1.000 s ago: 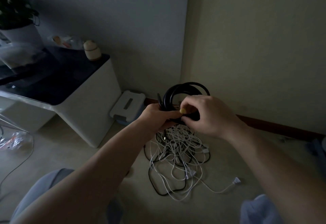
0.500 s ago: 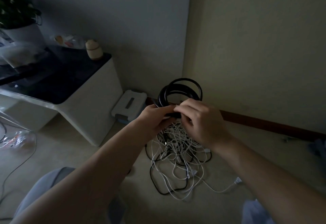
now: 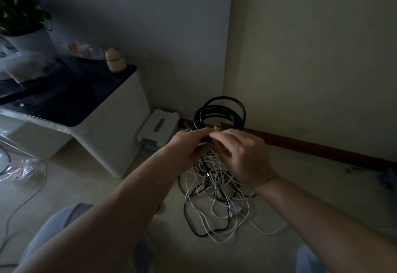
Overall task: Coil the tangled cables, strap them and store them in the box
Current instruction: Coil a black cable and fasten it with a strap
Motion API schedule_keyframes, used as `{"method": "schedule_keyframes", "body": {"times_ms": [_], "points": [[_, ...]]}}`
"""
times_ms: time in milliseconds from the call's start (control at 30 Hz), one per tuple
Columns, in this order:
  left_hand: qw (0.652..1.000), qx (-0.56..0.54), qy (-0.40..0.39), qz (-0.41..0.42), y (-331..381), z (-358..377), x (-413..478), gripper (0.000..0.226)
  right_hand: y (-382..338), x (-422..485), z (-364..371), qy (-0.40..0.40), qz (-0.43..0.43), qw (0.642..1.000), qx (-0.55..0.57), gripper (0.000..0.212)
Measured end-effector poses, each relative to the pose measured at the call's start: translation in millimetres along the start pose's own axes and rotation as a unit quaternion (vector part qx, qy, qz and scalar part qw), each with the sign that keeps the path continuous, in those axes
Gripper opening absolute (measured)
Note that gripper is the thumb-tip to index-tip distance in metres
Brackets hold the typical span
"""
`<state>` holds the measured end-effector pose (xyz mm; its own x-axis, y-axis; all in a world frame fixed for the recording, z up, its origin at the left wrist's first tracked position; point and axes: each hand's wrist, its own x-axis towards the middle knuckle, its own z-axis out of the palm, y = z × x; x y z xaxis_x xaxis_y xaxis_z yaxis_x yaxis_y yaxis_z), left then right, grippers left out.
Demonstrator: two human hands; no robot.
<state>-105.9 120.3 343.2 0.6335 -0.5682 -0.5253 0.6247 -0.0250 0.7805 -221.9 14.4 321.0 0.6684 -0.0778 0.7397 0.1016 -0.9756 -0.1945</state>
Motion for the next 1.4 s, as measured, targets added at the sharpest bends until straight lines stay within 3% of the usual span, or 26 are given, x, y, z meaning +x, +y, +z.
{"method": "schedule_keyframes", "body": {"times_ms": [167, 433, 667, 800, 900, 1200, 1400], "points": [[1.0, -0.01, 0.005, -0.005, 3.8, -0.3, -0.6, 0.008, 4.2, 2.9, 1.4, 0.004, 0.023, 1.0, 0.01, 0.018], [1.0, -0.009, -0.012, -0.016, 6.1, -0.1, -0.9, 0.008, 10.4, 7.5, -0.2, -0.055, 0.082, 0.991, 0.085, 0.016], [0.999, -0.02, -0.014, -0.041, 5.1, -3.8, -2.9, 0.021, 11.2, 9.2, -0.1, -0.095, 0.077, 0.981, 0.148, 0.022], [0.998, -0.015, -0.025, -0.049, 7.1, -4.6, -2.2, 0.012, 11.8, 10.2, 1.5, -0.105, 0.071, 0.98, 0.153, 0.021], [0.996, -0.032, -0.038, -0.081, 12.9, -9.6, -1.8, 0.02, 10.6, 8.2, 2.1, -0.129, 0.071, 0.976, 0.158, 0.02], [0.987, -0.04, -0.127, -0.095, 22.5, -22.8, -2.4, 0.039, 14.9, 9.7, -6.9, -0.102, 0.086, 0.978, 0.161, 0.024], [0.99, -0.029, -0.102, -0.095, 20.3, -21.4, -2.6, 0.026, 14.5, 11.3, -9.3, -0.108, 0.107, 0.974, 0.167, 0.025]]}}
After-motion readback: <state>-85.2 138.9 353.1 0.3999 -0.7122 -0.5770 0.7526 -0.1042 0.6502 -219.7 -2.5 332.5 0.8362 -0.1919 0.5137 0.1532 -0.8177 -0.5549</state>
